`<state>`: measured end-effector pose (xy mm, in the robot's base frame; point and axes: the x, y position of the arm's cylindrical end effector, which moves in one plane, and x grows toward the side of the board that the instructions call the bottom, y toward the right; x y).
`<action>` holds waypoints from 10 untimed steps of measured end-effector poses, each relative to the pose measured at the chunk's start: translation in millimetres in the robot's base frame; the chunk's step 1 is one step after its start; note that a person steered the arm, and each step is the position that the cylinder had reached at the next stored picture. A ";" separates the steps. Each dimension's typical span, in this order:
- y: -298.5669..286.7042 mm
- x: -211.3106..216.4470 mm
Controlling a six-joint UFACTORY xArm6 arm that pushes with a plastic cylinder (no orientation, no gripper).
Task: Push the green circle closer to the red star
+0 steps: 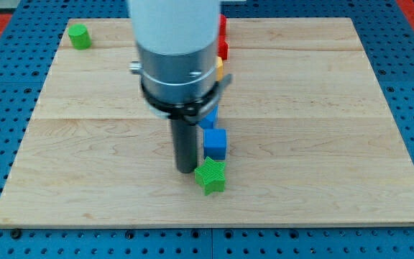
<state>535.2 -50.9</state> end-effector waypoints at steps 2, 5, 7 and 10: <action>-101.0 -62.3; -217.5 -262.3; -208.0 -307.3; -197.9 -344.1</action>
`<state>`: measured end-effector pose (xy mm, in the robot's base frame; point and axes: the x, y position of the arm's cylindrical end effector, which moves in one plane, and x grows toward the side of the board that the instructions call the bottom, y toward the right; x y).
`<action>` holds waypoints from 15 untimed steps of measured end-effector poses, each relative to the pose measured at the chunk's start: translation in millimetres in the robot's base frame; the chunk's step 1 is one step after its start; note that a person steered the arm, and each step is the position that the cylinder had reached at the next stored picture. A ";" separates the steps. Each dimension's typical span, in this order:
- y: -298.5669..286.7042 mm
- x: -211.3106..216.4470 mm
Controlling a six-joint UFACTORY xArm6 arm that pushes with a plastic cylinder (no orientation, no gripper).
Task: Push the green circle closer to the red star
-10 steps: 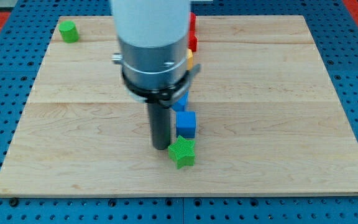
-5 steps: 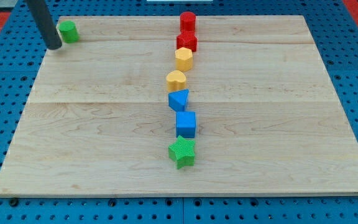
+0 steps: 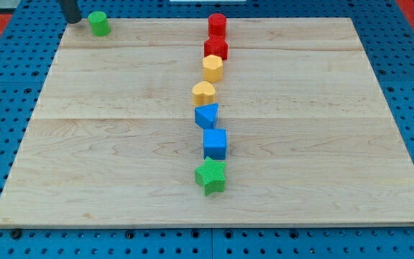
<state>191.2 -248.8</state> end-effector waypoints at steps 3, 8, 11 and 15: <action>111.6 33.2; 180.0 94.1; 210.6 76.7; 199.3 58.9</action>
<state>250.1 -49.5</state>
